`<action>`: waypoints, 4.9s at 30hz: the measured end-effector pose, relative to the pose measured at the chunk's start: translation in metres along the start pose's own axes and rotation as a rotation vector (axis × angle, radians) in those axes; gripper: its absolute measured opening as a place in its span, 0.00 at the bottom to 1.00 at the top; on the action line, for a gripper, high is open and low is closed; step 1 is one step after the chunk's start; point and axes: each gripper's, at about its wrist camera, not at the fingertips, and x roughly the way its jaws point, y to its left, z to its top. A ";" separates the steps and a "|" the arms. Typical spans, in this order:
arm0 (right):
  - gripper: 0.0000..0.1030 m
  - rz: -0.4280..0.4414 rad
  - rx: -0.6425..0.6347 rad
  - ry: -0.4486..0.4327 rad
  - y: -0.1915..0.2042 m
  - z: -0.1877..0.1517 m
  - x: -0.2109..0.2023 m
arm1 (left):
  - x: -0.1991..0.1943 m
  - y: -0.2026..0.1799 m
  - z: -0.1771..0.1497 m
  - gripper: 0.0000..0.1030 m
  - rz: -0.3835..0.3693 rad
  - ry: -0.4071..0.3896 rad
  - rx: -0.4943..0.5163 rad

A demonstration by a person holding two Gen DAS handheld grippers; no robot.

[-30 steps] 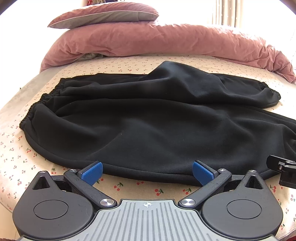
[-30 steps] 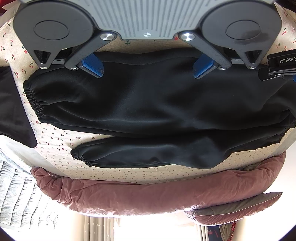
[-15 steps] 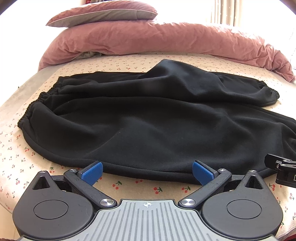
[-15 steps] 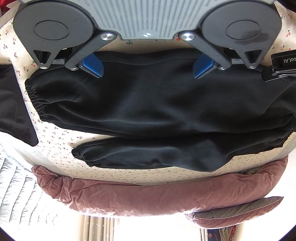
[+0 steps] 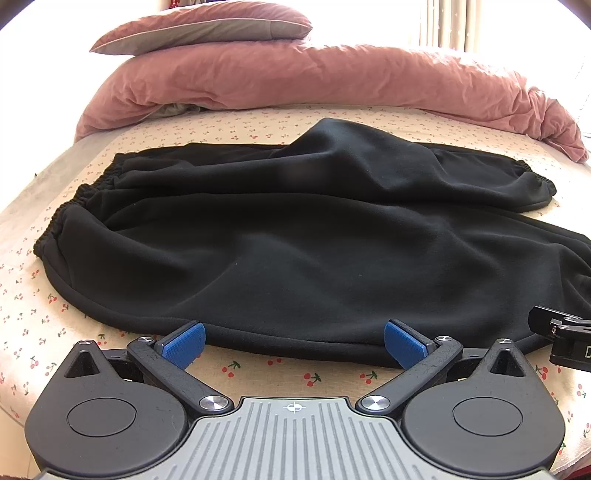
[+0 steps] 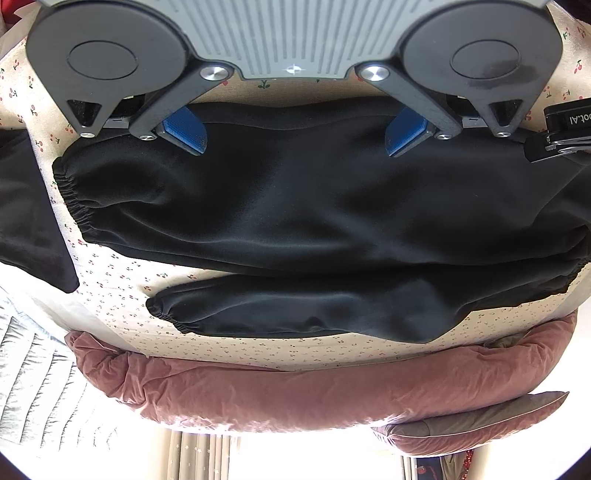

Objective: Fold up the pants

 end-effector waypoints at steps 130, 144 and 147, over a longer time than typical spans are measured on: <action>0.83 -0.084 0.321 -0.014 -0.220 0.071 0.004 | -0.001 0.211 0.072 0.88 0.125 -0.093 -0.056; 0.85 -0.003 0.203 -0.026 -0.195 0.177 0.157 | 0.187 0.146 0.194 0.91 -0.097 -0.050 0.276; 0.84 -0.010 0.204 -0.024 -0.195 0.188 0.188 | 0.218 0.143 0.209 0.87 -0.144 -0.029 0.274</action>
